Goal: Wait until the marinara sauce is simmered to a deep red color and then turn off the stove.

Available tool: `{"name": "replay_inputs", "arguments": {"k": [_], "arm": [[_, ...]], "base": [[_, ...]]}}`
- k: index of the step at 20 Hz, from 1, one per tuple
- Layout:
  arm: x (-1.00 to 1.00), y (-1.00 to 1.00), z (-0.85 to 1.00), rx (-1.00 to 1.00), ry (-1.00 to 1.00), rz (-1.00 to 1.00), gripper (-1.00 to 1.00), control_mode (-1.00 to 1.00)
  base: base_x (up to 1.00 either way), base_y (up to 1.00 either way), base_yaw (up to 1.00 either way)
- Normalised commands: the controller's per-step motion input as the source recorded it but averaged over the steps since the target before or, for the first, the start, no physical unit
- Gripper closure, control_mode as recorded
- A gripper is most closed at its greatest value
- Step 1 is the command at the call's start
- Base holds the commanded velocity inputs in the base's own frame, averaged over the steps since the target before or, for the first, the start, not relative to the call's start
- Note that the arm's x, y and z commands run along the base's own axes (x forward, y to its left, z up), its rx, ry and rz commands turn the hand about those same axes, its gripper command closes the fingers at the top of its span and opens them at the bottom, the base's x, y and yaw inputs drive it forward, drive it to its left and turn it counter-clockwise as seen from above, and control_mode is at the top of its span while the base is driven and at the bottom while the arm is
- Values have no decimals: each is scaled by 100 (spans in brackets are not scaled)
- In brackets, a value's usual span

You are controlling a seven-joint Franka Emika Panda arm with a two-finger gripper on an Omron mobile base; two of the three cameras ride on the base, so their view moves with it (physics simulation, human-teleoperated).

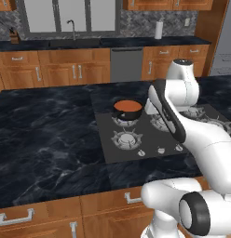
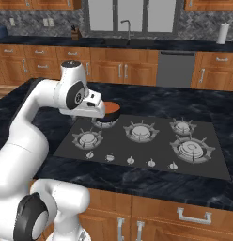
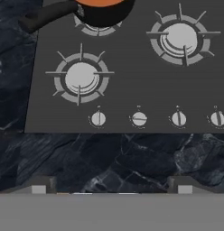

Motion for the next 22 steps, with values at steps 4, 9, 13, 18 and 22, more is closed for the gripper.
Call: {"name": "replay_inputs", "arguments": {"k": [4, 9, 13, 18, 22], "arm": [[0, -20, -35, 1, 0, 0, -100, -100], [3, -15, -30, 0, 1, 0, -100, -100], [3, -7, -24, 0, 3, 0, -100, -100], [0, -4, -16, 1, 3, 0, -100, -100], [4, -3, -19, 0, 1, 0, -100, -100]], "base": [[0, 0, 0], [0, 0, 0], [0, 0, 0], [0, 0, 0], [0, 0, 0]]}}
